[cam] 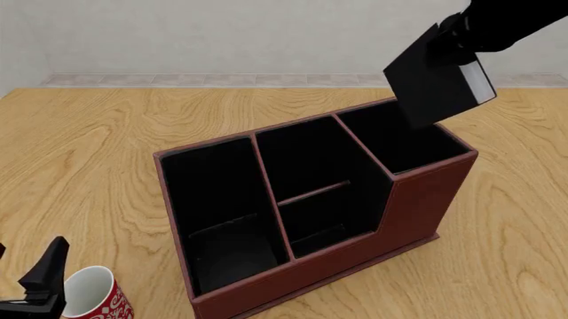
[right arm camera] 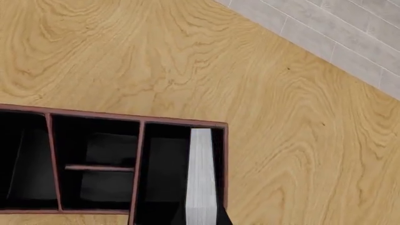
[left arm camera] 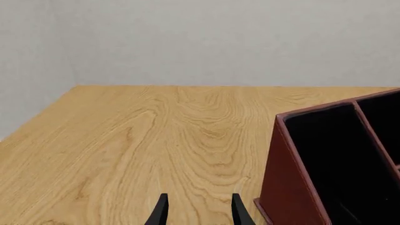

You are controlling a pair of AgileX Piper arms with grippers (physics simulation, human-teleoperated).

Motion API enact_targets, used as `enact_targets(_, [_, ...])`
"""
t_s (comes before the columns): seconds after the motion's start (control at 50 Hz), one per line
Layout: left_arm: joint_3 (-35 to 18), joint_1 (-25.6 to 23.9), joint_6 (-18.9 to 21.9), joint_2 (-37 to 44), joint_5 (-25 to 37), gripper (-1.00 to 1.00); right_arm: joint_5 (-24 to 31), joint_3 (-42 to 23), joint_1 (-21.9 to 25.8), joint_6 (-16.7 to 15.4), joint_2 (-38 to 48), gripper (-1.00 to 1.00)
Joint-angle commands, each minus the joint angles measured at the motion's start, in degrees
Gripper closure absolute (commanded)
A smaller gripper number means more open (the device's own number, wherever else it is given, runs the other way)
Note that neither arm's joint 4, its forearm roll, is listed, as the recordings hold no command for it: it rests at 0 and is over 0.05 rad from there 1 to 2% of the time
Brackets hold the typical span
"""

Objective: Pick up the book and place it in the right compartment of the caddy.

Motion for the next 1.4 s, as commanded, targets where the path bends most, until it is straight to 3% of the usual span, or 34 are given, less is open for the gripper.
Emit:
enact_targets(0.02, [-0.24,0.03,0.16,0.00,0.23,-1.00,0.00,0.42,1.09,1.54,0.19,1.00])
enact_targets(1.4, [0.68,0.64,0.42,0.00,-0.11,-1.00,0.00,1.01,4.73,5.32,5.79,1.00])
